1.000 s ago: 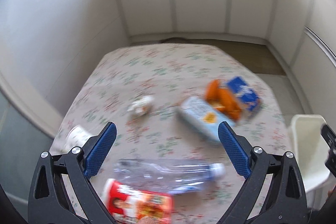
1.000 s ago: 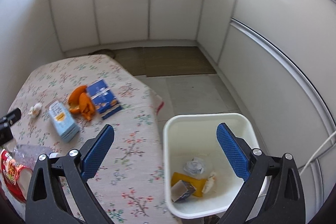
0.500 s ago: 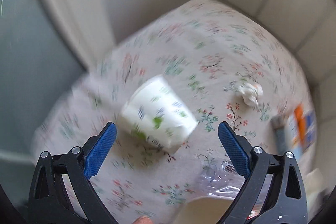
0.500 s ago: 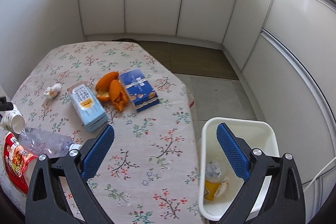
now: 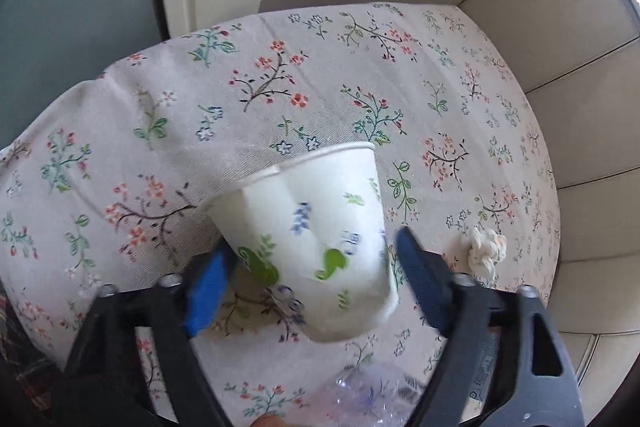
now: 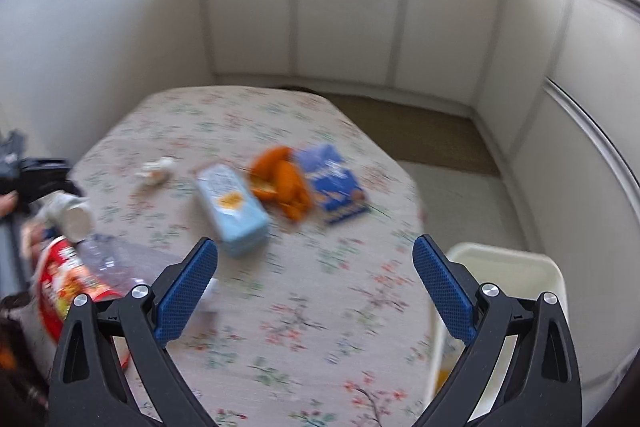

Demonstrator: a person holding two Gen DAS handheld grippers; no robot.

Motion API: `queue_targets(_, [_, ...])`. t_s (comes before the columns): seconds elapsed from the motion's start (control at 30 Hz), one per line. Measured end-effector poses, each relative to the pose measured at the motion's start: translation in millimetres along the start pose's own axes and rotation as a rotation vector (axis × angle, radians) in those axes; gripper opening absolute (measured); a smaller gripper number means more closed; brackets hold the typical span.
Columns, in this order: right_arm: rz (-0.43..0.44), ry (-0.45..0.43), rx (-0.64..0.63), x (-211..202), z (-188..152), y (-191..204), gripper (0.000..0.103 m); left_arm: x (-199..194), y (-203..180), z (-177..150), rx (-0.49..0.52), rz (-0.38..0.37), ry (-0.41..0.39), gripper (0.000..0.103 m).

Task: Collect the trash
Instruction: 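Grasp the white paper cup with the left gripper while the right gripper grasps the red noodle cup, then carry the red noodle cup to the bin with the right gripper while the left gripper holds the paper cup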

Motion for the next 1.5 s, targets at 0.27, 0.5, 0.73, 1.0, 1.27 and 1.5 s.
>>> queue_targets(0.27, [0.388, 0.097, -0.155, -4.7, -20.4, 82.2, 0.096, -5.4, -19.3, -0.3, 0.154, -0.069, 0.017, 0.053])
queue_targets(0.5, [0.533, 0.048, -0.498, -35.4, -45.6, 155.9, 0.096, -61.5, -53.6, -12.3, 0.309, -0.212, 0.010, 0.053])
queue_targets(0.73, [0.597, 0.202, -0.475, -15.4, -67.4, 175.8, 0.096, -113.9, -66.4, -4.6, 0.446, -0.232, -0.121, 0.054])
queue_targets(1.0, [0.522, 0.288, -0.185, -9.3, -60.4, 184.4, 0.096, -107.7, -49.3, 1.5, 0.367, -0.287, -0.049, 0.054])
queue_targets(1.27, [0.382, 0.323, -0.069, -2.5, -67.8, 192.4, 0.096, -114.9, -41.6, 8.3, 0.358, -0.304, -0.058, 0.055])
queue_targets(1.5, [0.430, 0.407, -0.040, 15.9, -84.4, 193.6, 0.096, -114.4, -39.1, 7.0, 0.351, -0.329, -0.027, 0.055])
Point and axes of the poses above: each gripper's, at about its wrist camera, not at the fingertips, and x roughly the way its jaws point, y to its left, z to its top, the point moved 7 cm from there along x, roughly the way its jaws point, and after that the axes turned 10 degrees about -z, right-handed, at the moved point
